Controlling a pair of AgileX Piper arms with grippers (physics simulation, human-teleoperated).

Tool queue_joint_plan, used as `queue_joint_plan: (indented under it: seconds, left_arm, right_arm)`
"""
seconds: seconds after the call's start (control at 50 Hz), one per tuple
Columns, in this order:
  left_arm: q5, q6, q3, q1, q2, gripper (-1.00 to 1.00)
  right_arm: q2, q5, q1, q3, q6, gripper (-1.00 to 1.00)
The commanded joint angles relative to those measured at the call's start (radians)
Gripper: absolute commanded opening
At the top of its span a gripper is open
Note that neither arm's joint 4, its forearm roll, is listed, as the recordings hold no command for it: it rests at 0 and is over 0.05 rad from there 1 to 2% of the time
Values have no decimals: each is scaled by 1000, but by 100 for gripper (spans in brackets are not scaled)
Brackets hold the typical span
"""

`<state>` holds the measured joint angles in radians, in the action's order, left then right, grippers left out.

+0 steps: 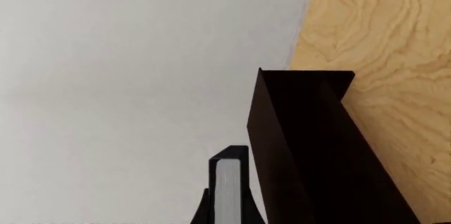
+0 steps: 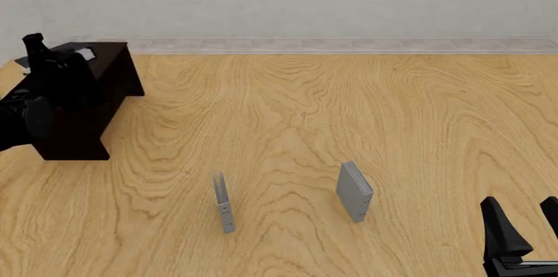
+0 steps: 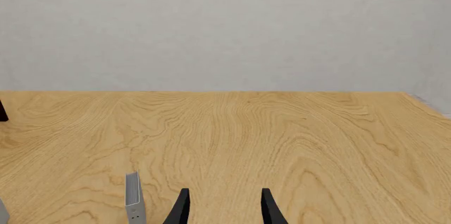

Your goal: Pick up the book in the middle and place it on the cabinet shelf.

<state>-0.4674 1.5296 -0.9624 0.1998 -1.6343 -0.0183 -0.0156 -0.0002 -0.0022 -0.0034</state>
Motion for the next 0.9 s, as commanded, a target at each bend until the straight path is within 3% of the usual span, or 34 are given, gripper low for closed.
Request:
queue_joint_plan:
  seconds: [0.02, 0.9]
  left_arm:
    - [-39, 32, 0, 21, -21, -100]
    - [-53, -51, 27, 23, -54, -100]
  right_arm:
    - [0, 0, 0, 0, 0, 100]
    - [0, 0, 0, 0, 0, 100]
